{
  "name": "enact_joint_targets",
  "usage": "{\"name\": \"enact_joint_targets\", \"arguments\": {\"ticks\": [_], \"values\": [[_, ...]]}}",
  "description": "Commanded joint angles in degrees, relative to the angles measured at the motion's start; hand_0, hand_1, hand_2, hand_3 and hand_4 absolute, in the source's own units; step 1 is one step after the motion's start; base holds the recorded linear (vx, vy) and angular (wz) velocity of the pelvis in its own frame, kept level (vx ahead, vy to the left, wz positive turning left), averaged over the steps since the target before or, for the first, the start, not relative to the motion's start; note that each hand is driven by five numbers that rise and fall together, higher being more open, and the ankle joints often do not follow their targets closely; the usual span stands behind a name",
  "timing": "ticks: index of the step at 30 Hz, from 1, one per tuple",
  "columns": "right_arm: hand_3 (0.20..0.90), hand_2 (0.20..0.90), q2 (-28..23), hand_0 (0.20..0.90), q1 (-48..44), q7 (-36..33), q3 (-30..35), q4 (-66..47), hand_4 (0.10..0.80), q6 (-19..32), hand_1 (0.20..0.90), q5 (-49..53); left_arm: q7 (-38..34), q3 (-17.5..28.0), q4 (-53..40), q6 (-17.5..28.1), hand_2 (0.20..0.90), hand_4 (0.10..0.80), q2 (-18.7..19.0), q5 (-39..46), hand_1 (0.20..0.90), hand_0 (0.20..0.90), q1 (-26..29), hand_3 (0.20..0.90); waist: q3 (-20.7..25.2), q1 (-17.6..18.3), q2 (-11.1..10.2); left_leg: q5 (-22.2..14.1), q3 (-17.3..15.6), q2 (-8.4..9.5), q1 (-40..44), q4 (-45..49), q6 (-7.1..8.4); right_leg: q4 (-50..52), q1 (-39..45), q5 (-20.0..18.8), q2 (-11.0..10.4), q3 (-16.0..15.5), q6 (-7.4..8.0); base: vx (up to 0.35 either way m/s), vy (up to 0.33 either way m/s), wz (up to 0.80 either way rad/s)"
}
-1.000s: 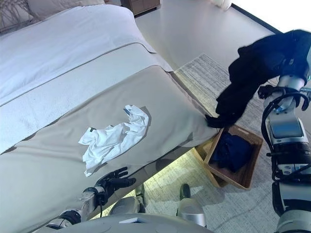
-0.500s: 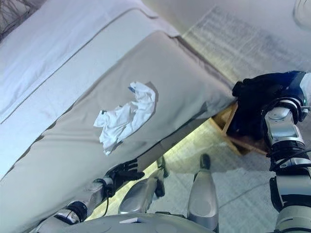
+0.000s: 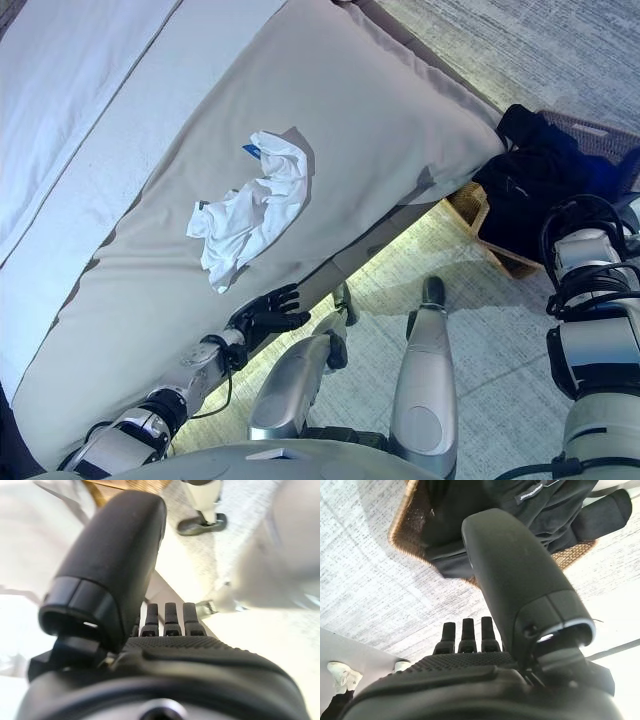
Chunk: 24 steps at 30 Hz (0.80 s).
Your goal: Pick up the clothes from the bed and place them into the basket
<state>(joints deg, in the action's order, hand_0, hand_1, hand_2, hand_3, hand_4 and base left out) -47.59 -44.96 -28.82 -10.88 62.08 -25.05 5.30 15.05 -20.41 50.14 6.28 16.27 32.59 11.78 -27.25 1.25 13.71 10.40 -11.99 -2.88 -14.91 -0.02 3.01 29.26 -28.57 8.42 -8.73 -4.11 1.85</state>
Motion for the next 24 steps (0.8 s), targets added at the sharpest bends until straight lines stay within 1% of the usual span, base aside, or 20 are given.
{"name": "enact_joint_targets", "arguments": {"ticks": [1,3,4,6,7,8,9,10,11,12,13,14,16,18,21,24], "values": [[0.900,0.900,-9.9,0.900,-3.9,-10.4,-0.1,-8.4,0.800,3.7,0.900,-1.5,-0.1,0.2,-1.6,0.5,0.900,0.800,3.0,0.3,0.900,0.900,-4.2,0.900,-1.7,0.5,0.6,-10.7,4.0,2.29,-2.5,10.6,0.47,-3.7,5.3,3.6,1.4,-7.2,-4.01,0.012,0.114,0.06],[0.900,0.900,-10.9,0.900,-4.1,-14.0,1.8,-16.0,0.800,5.7,0.900,-3.7,0.1,0.9,-0.9,0.9,0.900,0.800,2.7,0.4,0.900,0.900,-5.7,0.900,-1.4,0.6,0.0,-10.7,3.9,2.12,-1.0,9.1,0.65,-5.6,6.9,3.2,1.7,-7.3,-3.67,0.003,0.156,0.06],[0.900,0.900,-10.9,0.900,-4.0,-14.8,3.0,-20.3,0.800,5.8,0.900,-4.7,0.1,1.4,-0.5,0.9,0.900,0.800,2.4,0.7,0.900,0.900,-6.1,0.900,-1.2,0.6,0.0,-9.4,3.2,1.79,-0.9,8.2,0.32,-7.1,7.1,1.3,2.1,-7.8,-3.87,-0.009,0.215,0.09],[0.900,0.900,-10.5,0.900,-2.4,-16.2,6.1,-31.1,0.800,7.0,0.900,-9.4,-0.1,2.7,0.0,0.5,0.900,0.800,1.7,1.2,0.900,0.900,-7.1,0.900,-0.2,0.9,-1.0,-9.2,2.9,1.71,0.9,6.3,0.47,-9.8,9.0,0.5,2.6,-7.5,-3.30,0.049,0.247,0.09],[0.900,0.900,-9.8,0.900,-0.6,-15.7,8.1,-37.5,0.800,8.2,0.900,-11.7,-0.2,3.8,0.4,-0.1,0.900,0.800,1.4,1.4,0.900,0.900,-7.4,0.900,0.5,1.1,-1.8,-9.3,2.7,1.83,2.0,5.5,0.49,-11.5,10.4,-0.1,2.8,-7.3,-2.87,0.099,0.263,0.07],[0.900,0.900,-8.9,0.900,1.2,-13.7,9.4,-42.7,0.800,9.3,0.900,-13.8,-0.2,4.9,0.7,-0.6,0.900,0.800,1.1,1.5,0.900,0.900,-7.8,0.900,1.3,1.2,-2.8,-9.3,2.6,1.90,2.9,4.8,0.46,-13.2,11.6,-0.8,2.8,-7.2,-2.43,0.089,0.200,0.06],[0.900,0.900,-8.7,0.900,2.0,-12.8,9.7,-45.3,0.800,8.7,0.900,-14.1,-0.4,5.2,0.7,-1.0,0.900,0.800,1.0,1.3,0.900,0.900,-7.8,0.900,1.7,1.1,-3.3,-9.4,2.6,1.91,3.3,4.5,0.43,-13.9,12.2,-1.1,2.8,-7.3,-2.23,0.069,0.174,0.04],[0.900,0.900,-8.1,0.900,3.7,-10.2,10.0,-48.9,0.800,10.8,0.900,-15.3,-0.7,6.2,1.0,-1.5,0.900,0.800,0.8,1.1,0.900,0.900,-8.1,0.900,2.6,0.8,-4.5,-9.7,2.7,2.06,3.9,4.3,0.28,-15.4,13.3,-1.8,2.6,-7.6,-1.76,0.049,0.116,0.05],[0.900,0.900,-7.7,0.900,4.4,-8.2,9.8,-50.5,0.800,11.4,0.900,-16.5,-0.7,6.8,1.3,-1.8,0.900,0.800,0.7,0.9,0.900,0.900,-8.2,0.900,3.0,0.6,-5.1,-9.8,2.8,2.17,4.2,4.3,0.18,-16.0,13.9,-2.1,2.5,-7.8,-1.56,0.055,0.173,0.17],[0.900,0.900,-6.9,0.900,5.6,-3.7,9.0,-53.1,0.800,13.0,0.900,-17.5,-0.6,7.8,1.8,-2.2,0.900,0.800,0.8,0.7,0.900,0.900,-8.4,0.900,3.9,0.0,-6.4,-10.1,3.2,2.44,4.6,4.2,-0.09,-17.3,15.0,-2.8,2.3,-8.2,-1.12,0.046,0.113,0.22],[0.900,0.900,-6.6,0.900,5.9,-2.0,8.3,-53.9,0.800,13.0,0.900,-17.5,-0.8,8.2,2.0,-2.3,0.900,0.800,0.8,0.5,0.900,0.900,-8.7,0.900,4.3,-0.4,-7.1,-10.2,3.3,2.50,4.8,4.1,-0.21,-17.8,15.5,-3.1,2.3,-8.5,-0.91,0.054,0.115,0.28],[0.900,0.900,-5.8,0.900,6.2,2.1,6.9,-54.6,0.800,14.3,0.900,-17.6,-0.8,8.9,2.4,-2.4,0.900,0.800,1.0,-0.1,0.900,0.900,-9.0,0.900,5.0,-1.2,-8.4,-10.4,3.7,2.65,5.2,4.1,-0.48,-18.6,16.5,-3.6,2.2,-9.0,-0.57,0.039,0.062,0.27],[0.900,0.900,-4.8,0.900,6.1,7.5,4.2,-54.4,0.800,15.7,0.900,-18.7,-1.1,9.7,3.0,-2.8,0.900,0.800,1.4,-0.5,0.900,0.900,-9.1,0.900,5.6,-2.6,-10.2,-10.8,4.4,3.02,5.4,4.5,-1.06,-19.2,17.6,-4.2,1.9,-9.8,-0.08,0.031,0.066,0.27],[0.900,0.900,-3.5,0.900,4.6,11.7,-0.2,-51.9,0.800,17.6,0.900,-20.0,-1.6,9.8,4.3,-2.4,0.900,0.800,1.8,-1.3,0.900,0.900,-8.9,0.900,5.8,-4.8,-12.1,-11.5,5.1,3.44,5.5,5.7,-1.96,-19.3,19.1,-4.6,1.5,-11.4,0.33,0.036,0.024,0.25],[0.900,0.900,-1.0,0.900,1.3,16.8,-6.2,-48.4,0.800,19.5,0.900,-23.0,-2.0,10.1,5.3,-2.4,0.900,0.800,2.5,-1.2,0.900,0.900,-8.0,0.900,5.2,-8.0,-13.4,-12.3,6.7,4.02,4.5,8.0,-3.08,-18.4,20.0,-4.6,0.7,-13.3,0.68,0.027,0.070,0.44],[0.900,0.900,1.6,0.900,-3.9,18.1,-12.5,-42.9,0.800,19.8,0.900,-27.2,-2.0,9.5,5.6,-2.6,0.900,0.800,4.2,-0.4,0.900,0.900,-6.4,0.900,3.8,-11.4,-14.0,-12.2,9.0,4.61,3.0,8.9,-3.87,-17.0,20.3,-4.3,0.2,-15.2,0.89,-0.001,0.054,0.50]]}}
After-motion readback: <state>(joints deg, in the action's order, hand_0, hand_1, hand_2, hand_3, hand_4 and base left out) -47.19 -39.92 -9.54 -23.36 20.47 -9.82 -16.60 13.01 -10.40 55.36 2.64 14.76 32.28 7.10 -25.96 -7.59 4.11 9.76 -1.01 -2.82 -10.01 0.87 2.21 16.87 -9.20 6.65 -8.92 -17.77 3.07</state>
